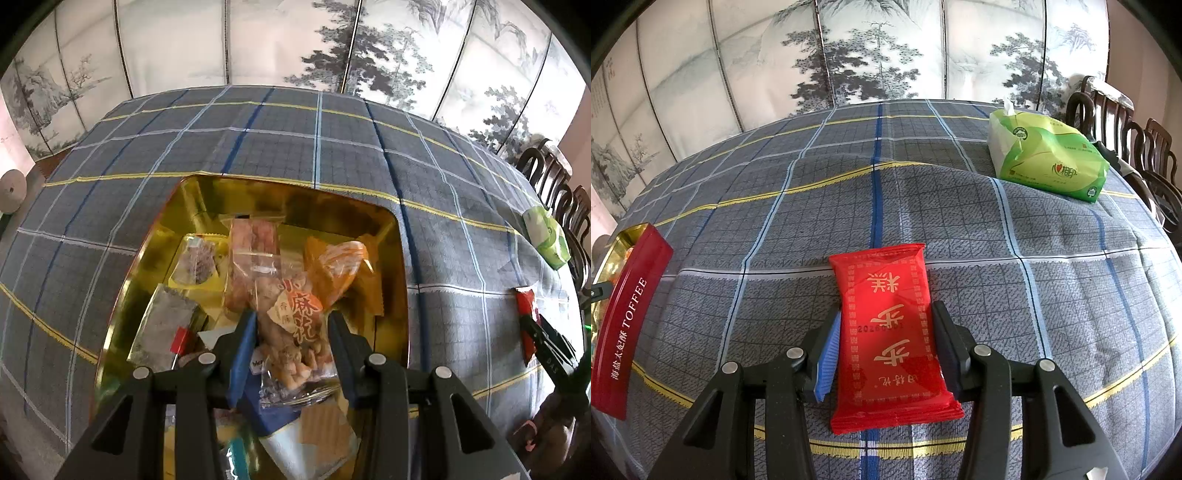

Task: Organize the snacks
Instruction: 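Lower the peanut bag into the tray and open the left gripper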

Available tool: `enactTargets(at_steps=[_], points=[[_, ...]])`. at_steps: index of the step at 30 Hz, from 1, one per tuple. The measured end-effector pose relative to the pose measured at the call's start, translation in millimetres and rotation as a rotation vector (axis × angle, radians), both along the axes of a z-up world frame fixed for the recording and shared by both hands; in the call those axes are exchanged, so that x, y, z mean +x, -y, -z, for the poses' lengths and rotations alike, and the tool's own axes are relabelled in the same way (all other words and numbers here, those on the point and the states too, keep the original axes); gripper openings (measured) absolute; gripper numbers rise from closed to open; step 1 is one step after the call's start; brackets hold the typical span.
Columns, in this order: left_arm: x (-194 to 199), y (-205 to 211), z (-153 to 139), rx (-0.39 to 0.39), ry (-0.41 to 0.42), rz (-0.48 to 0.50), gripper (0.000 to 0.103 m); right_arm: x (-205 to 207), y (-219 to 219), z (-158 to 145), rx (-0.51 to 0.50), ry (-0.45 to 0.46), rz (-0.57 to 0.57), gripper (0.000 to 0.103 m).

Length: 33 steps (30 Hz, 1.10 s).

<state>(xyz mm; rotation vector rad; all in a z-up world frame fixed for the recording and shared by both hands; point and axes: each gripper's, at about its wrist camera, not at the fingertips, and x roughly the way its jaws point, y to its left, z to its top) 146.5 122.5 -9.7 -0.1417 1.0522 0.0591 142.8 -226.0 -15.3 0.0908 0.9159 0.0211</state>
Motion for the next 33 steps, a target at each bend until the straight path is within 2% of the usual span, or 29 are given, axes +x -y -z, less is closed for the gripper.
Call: enactTargets(at_steps=[7, 15, 23, 33], points=[[-2, 2, -1, 0.022, 0.011, -0.001, 0.040, 0, 0, 0, -0.001, 0.000, 0.000, 0.046], [-18, 8, -13, 0.110, 0.058, -0.011, 0.040, 0, 0, 0, -0.002, 0.000, -0.001, 0.046], [-42, 11, -25, 0.156, 0.096, -0.027, 0.040, 0, 0, 0, -0.001, 0.000, -0.001, 0.046], [-74, 4, -30, 0.171, 0.105, -0.061, 0.040, 1, -7, 1, -0.030, -0.003, -0.006, 0.046]])
